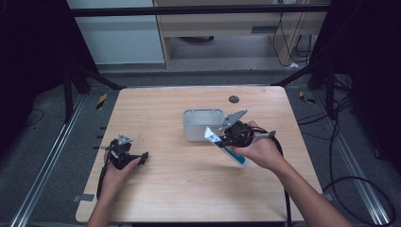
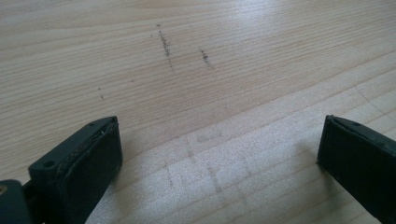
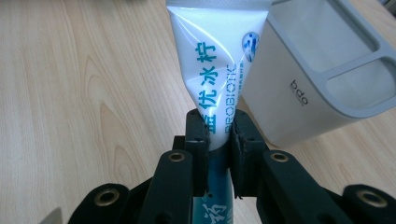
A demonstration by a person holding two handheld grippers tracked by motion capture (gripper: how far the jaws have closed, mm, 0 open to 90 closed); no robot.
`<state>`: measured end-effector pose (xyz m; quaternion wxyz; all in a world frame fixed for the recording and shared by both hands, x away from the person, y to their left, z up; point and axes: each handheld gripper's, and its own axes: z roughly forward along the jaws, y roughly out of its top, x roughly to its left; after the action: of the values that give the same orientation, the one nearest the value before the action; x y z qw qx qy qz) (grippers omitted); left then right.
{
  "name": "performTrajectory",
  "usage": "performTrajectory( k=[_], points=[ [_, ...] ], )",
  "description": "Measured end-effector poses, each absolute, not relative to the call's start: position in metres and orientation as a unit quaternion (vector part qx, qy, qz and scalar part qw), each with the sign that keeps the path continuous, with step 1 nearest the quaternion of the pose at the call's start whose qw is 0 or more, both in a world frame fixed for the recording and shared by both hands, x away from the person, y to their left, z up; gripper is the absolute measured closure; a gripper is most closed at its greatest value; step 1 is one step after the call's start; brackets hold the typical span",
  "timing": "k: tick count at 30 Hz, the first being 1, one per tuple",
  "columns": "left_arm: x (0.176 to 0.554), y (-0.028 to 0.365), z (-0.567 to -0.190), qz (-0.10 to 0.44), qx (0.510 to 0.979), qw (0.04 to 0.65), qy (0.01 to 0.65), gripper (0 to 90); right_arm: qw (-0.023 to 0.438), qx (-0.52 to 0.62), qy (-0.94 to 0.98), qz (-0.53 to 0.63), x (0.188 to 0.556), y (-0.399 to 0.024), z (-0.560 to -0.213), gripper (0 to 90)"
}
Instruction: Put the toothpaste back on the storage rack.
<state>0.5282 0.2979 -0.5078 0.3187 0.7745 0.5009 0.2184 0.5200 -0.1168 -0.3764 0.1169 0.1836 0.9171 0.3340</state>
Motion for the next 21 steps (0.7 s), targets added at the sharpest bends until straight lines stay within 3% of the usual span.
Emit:
performTrajectory(
  k=[21],
  points=[
    [0.528,0.298,-0.508,0.219,0.774,0.319,0.501,0.0,0.162,0.227,0.877,0.39,0.51,-0.093,-0.371,79.2]
  ],
)
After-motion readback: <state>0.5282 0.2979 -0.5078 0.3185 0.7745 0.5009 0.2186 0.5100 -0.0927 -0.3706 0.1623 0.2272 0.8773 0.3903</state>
